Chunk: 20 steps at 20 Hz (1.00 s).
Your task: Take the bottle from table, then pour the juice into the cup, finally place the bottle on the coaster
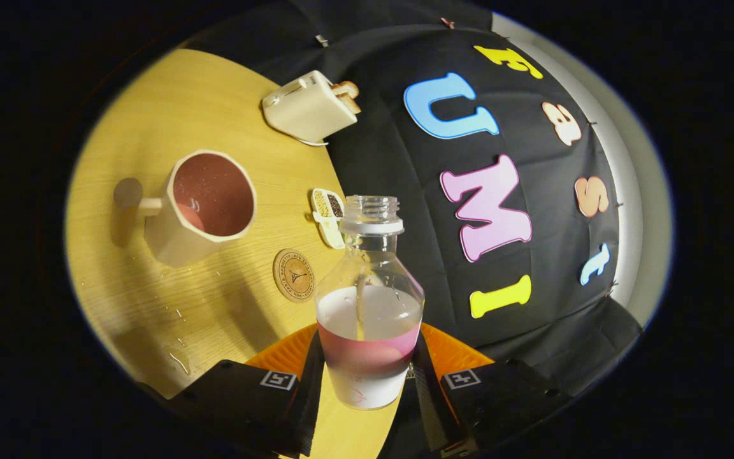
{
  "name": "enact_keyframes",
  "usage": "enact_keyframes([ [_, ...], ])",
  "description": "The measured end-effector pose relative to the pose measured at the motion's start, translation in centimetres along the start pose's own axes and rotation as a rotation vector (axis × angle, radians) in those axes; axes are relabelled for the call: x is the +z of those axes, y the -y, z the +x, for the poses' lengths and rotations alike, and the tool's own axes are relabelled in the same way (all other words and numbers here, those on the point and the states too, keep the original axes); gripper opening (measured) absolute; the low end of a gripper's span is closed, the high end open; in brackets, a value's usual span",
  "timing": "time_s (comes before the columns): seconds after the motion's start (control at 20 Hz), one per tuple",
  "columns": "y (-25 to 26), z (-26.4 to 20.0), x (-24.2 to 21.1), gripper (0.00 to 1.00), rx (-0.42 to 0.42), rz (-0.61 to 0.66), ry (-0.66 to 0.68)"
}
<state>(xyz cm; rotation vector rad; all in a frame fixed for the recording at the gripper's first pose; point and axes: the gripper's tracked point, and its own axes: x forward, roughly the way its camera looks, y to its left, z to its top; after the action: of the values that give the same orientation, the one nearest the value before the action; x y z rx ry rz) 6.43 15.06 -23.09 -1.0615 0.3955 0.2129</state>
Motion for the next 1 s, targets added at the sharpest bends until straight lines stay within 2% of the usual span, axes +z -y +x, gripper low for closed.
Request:
enact_keyframes([
  [0.55, -2.0, 0.6, 0.3, 0.68, 0.029, -0.242, -0.014],
  [1.0, -2.5, 1.0, 0.7, 0.68, 0.032, -0.366, 0.005],
])
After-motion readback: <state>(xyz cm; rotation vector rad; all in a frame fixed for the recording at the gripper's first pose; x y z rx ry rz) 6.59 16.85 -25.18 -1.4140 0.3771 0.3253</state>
